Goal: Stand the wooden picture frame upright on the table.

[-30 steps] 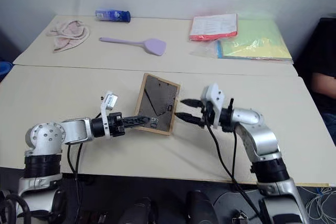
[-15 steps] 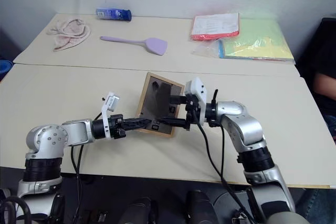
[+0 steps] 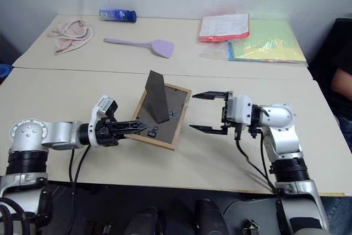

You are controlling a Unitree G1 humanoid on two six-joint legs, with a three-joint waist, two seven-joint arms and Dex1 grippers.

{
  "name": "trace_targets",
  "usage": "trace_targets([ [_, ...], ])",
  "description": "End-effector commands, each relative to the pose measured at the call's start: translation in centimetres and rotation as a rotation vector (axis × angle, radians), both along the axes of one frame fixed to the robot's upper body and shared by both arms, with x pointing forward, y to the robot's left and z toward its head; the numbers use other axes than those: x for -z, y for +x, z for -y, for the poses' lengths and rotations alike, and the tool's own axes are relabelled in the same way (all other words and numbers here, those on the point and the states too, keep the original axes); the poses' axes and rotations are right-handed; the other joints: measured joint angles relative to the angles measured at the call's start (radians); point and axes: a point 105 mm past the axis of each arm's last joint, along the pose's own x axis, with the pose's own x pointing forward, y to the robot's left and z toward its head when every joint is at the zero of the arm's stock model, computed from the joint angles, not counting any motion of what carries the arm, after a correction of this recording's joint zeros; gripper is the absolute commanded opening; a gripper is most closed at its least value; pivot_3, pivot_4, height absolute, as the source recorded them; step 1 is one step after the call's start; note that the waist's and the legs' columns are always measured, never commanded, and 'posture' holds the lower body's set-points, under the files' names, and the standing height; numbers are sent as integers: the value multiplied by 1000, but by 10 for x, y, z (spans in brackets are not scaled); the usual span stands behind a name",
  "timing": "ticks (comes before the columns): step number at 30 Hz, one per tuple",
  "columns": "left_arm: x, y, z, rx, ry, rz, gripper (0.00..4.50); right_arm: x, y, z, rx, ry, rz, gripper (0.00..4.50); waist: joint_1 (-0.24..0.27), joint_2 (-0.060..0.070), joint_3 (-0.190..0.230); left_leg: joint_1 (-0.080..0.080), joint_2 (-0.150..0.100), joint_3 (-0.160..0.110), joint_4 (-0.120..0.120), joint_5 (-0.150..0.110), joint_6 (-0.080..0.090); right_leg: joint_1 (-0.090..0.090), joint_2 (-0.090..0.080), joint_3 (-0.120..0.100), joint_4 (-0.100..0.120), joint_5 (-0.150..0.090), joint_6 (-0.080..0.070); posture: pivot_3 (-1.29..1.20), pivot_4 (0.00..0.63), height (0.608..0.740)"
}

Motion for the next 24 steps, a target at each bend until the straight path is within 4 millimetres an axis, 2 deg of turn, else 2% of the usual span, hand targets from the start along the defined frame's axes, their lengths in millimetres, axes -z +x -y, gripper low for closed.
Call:
trace_targets([
  [1,-19,-5,6,68,-59,0,1280,5,2,-2,20,-108,265,3972,0,0,0,0,0,0,0,0,0,0,0,0,0,0,0,0,150,740],
  [6,-22,-5,10,84,-71,-13,1280,15,13,-24,40,-123,493,3972,-7,0,0,0,0,1,1,1,-1,0,1,0,0,0,0,0,150,740],
  [9,-23,-6,11,96,-75,-13,1280,17,18,-35,49,-94,549,3389,-7,0,0,0,0,1,0,1,-2,-1,1,0,1,0,-1,0,150,740],
  [12,-25,-7,11,100,-77,-2,1280,21,22,-37,71,-71,551,2331,-6,1,0,0,0,1,1,1,-2,-1,1,0,1,0,-1,0,150,740],
  [14,-29,-7,12,75,-75,50,1280,20,23,-35,97,-44,564,1829,-6,1,1,0,0,1,1,1,-2,-1,1,0,1,0,-1,0,150,740],
  [16,-33,-4,13,22,-72,107,1280,19,24,-34,116,-19,571,1811,-6,1,1,0,0,1,1,1,-1,0,1,0,1,0,-1,0,150,740],
  [19,-46,-7,6,-44,-96,215,2302,15,23,-35,127,29,574,1749,-6,0,1,0,1,0,1,1,-1,0,1,0,1,0,-1,0,150,740],
  [20,-47,-7,5,-66,-89,236,2630,14,23,-35,128,36,575,1546,-6,1,1,0,1,0,1,1,-1,-1,1,0,1,0,-1,0,150,740],
  [21,-51,-4,-3,-139,-83,270,2951,13,23,-35,132,49,569,1412,-6,1,1,0,1,0,1,1,-1,-1,1,0,1,0,-1,0,150,740],
  [23,-68,3,-30,-315,-87,359,3544,13,24,-35,144,79,523,1263,-11,1,1,0,1,0,1,1,-1,0,1,0,0,0,-1,0,150,740],
  [24,-78,6,-43,-394,-97,399,3575,12,24,-34,149,91,511,1253,-17,1,1,0,1,0,1,1,-1,-1,1,0,0,0,-1,0,150,740],
])
